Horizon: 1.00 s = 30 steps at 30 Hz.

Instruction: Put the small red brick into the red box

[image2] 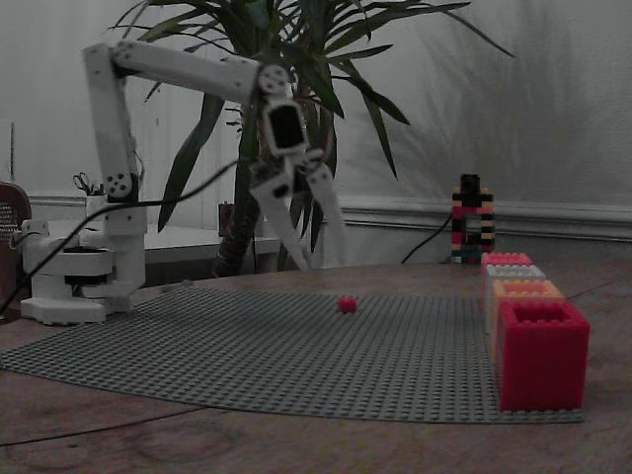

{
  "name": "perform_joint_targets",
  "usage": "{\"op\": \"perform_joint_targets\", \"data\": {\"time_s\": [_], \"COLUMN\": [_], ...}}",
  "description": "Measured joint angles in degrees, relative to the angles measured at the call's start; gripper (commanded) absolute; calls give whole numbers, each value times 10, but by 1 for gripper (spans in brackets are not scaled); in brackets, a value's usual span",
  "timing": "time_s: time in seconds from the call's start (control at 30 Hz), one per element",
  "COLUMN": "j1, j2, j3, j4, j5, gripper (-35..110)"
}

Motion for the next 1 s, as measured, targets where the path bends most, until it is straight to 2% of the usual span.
{"op": "perform_joint_targets", "data": {"time_s": [0.43, 1.0], "j1": [-46, -50], "j2": [-164, -233], "j3": [-156, -203], "j4": [36, 45], "j5": [49, 45], "gripper": [22, 22]}}
